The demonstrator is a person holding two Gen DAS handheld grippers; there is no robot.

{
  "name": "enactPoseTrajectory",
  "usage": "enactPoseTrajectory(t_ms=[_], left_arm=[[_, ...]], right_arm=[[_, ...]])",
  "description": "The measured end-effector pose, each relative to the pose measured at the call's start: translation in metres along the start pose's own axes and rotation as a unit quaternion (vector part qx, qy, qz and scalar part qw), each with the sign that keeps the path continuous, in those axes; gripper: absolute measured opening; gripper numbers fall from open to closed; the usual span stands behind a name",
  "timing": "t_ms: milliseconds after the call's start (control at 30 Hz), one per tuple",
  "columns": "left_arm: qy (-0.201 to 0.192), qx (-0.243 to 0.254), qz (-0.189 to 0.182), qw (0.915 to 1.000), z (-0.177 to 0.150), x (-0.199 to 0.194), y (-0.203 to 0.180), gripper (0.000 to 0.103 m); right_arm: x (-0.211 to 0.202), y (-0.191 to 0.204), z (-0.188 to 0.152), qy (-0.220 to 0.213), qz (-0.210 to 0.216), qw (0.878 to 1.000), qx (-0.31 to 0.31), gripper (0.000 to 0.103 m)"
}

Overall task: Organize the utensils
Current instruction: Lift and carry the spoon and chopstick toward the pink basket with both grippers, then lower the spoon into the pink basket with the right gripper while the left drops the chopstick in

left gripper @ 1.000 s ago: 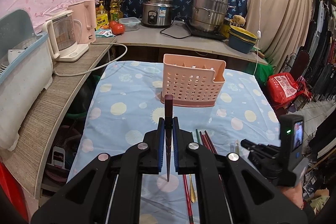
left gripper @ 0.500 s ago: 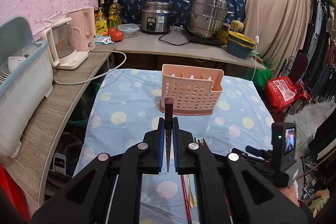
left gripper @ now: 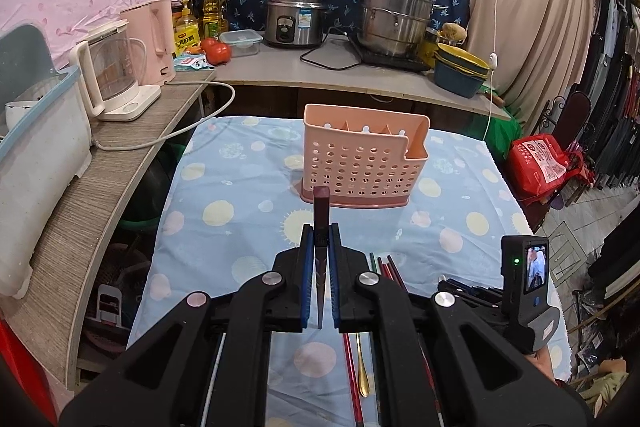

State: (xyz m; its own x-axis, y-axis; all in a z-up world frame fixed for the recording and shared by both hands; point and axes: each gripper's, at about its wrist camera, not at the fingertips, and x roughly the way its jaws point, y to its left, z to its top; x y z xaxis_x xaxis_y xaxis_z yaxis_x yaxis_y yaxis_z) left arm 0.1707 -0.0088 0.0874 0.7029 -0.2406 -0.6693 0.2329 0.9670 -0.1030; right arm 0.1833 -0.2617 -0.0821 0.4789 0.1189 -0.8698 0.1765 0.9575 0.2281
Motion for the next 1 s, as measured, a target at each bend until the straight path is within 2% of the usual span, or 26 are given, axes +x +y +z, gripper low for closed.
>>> enactPoseTrajectory(t_ms=[300, 467, 767, 1000], left_arm=[[-0.019, 0.001, 0.000, 0.9998, 0.010, -0.014, 0.003, 0.007], [-0.042, 0.009, -0.002, 0.9991, 0.035, -0.023, 0.003, 0.007], [-0.111, 0.027, 0.001, 0.9934, 0.125, -0.028, -0.002, 0.007], [-0.152, 0.037, -0.004, 0.9877, 0.192, -0.009, -0.016, 0.007]], right_arm=[[-0.067, 0.011, 0.016, -0.083, 0.008, 0.996, -0.008, 0.006], [-0.108, 0.023, 0.050, -0.142, 0.013, 0.989, -0.024, 0.005], [-0.146, 0.042, 0.134, -0.215, 0.011, 0.975, -0.047, 0.005], [-0.141, 0.052, 0.192, -0.241, 0.014, 0.969, -0.046, 0.005]])
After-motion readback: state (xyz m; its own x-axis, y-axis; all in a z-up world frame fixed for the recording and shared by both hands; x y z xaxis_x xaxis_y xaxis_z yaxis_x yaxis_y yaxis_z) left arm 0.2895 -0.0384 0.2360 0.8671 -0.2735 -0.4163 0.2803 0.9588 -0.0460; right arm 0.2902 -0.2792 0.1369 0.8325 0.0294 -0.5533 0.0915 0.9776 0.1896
